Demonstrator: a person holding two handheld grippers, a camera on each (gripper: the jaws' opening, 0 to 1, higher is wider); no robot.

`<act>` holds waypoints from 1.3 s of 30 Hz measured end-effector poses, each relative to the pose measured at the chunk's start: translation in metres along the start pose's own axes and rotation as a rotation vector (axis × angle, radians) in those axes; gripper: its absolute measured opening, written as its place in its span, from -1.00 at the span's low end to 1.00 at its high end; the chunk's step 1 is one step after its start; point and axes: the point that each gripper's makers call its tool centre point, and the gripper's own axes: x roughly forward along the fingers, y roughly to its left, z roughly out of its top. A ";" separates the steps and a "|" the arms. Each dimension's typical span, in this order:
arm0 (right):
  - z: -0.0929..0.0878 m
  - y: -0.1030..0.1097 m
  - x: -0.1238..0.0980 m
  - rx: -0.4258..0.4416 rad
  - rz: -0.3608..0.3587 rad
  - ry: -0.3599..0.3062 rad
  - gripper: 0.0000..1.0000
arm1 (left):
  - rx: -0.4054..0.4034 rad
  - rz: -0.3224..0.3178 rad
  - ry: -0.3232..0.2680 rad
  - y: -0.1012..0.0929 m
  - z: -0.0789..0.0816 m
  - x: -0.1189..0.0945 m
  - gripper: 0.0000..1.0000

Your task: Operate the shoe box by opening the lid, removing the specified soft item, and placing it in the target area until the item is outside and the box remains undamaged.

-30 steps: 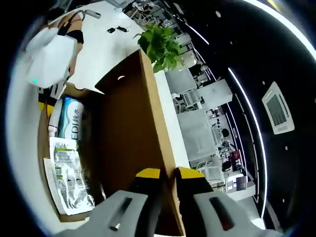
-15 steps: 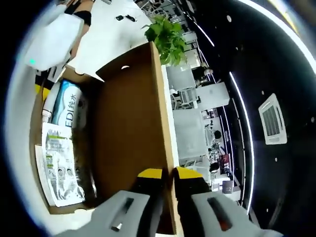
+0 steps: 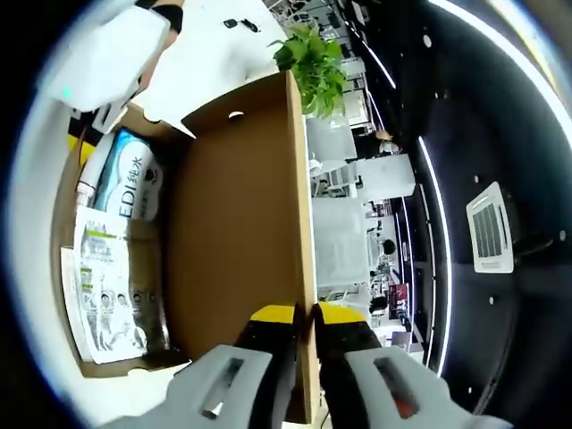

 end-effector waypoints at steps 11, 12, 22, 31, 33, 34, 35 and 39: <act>0.001 0.001 -0.002 0.011 -0.004 -0.003 -0.90 | 0.013 0.010 0.008 -0.001 -0.001 0.001 -0.96; 0.001 0.001 -0.002 0.009 -0.008 -0.003 -0.90 | 0.009 0.009 0.008 -0.001 -0.001 0.001 -0.96; 0.000 -0.001 0.003 0.003 0.005 0.000 -0.92 | 0.012 0.007 0.009 -0.001 -0.002 0.001 -0.96; -0.002 -0.004 0.012 0.010 0.038 -0.004 -0.92 | 0.005 0.003 0.003 -0.001 -0.002 0.002 -0.96; -0.002 -0.004 0.014 0.008 0.048 -0.004 -0.92 | 0.005 0.002 0.001 -0.001 -0.002 0.002 -0.96; -0.002 -0.004 0.015 0.006 0.055 -0.003 -0.92 | 0.005 0.001 0.001 -0.001 -0.002 0.002 -0.96; -0.003 -0.005 0.017 0.004 0.060 -0.003 -0.93 | 0.007 0.000 0.001 -0.001 -0.002 0.002 -0.96; -0.004 -0.005 0.022 0.057 0.093 -0.023 -0.92 | 0.000 0.000 0.003 -0.002 -0.003 0.002 -0.96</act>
